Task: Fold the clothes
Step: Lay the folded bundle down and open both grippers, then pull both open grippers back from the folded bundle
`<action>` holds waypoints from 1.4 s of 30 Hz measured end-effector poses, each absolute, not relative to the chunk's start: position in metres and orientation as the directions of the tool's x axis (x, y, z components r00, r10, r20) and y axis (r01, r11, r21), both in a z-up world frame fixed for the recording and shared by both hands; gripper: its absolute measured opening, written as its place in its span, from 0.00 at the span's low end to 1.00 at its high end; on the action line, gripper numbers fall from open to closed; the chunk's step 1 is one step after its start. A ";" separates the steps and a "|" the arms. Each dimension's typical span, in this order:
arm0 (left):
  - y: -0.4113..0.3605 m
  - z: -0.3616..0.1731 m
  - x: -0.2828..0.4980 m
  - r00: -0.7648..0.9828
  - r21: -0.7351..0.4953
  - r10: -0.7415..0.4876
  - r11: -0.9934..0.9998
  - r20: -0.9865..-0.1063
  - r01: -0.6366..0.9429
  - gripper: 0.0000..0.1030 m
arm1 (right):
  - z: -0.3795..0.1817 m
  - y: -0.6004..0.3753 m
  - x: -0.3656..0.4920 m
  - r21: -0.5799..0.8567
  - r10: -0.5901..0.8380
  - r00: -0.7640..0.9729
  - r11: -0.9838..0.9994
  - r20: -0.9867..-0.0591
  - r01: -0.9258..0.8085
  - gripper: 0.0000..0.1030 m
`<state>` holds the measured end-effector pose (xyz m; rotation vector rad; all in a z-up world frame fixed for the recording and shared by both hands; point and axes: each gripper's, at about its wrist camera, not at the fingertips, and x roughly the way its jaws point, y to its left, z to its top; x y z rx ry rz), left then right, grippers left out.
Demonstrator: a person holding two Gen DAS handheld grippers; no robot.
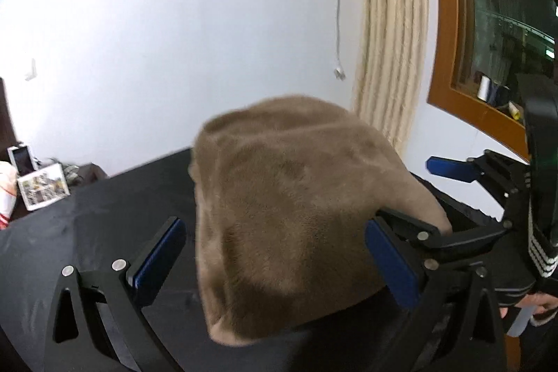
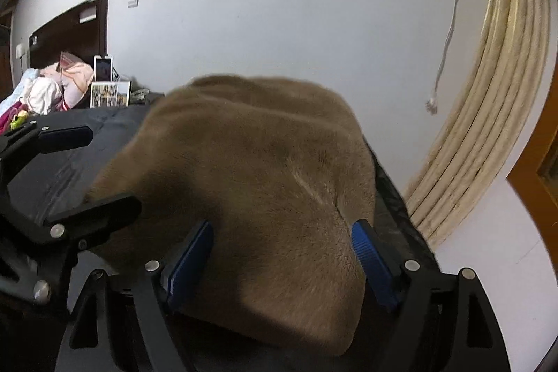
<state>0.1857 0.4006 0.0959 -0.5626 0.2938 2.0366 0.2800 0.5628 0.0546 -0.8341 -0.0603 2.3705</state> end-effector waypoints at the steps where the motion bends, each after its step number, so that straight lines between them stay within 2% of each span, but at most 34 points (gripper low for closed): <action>1: 0.393 0.098 0.189 -0.442 -0.018 0.751 -0.515 -0.491 -0.857 1.00 | 0.057 0.557 0.281 -0.245 0.581 -0.610 -0.801 -0.539 -0.547 0.81; 5: 0.371 0.105 0.193 -0.493 -0.013 0.740 -0.560 -0.458 -0.829 1.00 | 0.065 0.534 0.287 -0.265 0.609 -0.626 -0.786 -0.487 -0.559 0.81; 13: 0.360 0.102 0.190 -0.526 -0.019 0.707 -0.605 -0.474 -0.796 1.00 | 0.067 0.501 0.298 -0.297 0.638 -0.636 -0.768 -0.433 -0.568 0.82; 30: 0.411 0.053 0.189 -0.533 0.069 0.604 -0.621 -0.593 -0.781 1.00 | 0.040 0.492 0.323 -0.240 0.654 -0.561 -0.733 -0.507 -0.637 0.82; 42: 0.422 0.031 0.178 -0.487 0.032 0.603 -0.608 -0.632 -0.793 1.00 | 0.009 0.466 0.339 -0.148 0.571 -0.565 -0.769 -0.595 -0.622 0.83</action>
